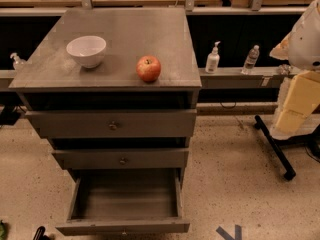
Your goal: Close bottom drawer
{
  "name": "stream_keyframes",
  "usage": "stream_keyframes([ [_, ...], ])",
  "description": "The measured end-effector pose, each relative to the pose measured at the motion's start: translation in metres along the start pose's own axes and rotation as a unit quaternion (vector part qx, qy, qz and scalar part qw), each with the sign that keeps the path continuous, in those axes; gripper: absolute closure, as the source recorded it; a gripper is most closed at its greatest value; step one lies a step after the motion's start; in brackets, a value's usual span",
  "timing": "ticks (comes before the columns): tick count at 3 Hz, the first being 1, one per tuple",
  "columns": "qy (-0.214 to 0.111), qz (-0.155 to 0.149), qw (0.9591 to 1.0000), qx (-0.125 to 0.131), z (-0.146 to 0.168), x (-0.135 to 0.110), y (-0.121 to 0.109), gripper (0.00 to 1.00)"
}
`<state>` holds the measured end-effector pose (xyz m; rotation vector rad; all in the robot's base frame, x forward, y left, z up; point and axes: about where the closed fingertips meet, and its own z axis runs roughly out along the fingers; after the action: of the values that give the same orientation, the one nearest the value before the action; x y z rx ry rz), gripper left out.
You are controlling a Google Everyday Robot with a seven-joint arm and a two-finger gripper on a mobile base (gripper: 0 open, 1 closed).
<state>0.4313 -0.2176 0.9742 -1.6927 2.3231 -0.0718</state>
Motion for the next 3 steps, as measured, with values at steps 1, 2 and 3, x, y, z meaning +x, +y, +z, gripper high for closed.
stream_keyframes([
  [1, 0.000, 0.000, 1.0000, 0.000, 0.000, 0.000, 0.000, 0.00],
  [2, -0.008, -0.006, 0.9999, -0.007, 0.025, -0.005, -0.002, 0.00],
  [3, -0.059, -0.014, 0.9971, -0.046, 0.101, -0.012, 0.009, 0.00],
])
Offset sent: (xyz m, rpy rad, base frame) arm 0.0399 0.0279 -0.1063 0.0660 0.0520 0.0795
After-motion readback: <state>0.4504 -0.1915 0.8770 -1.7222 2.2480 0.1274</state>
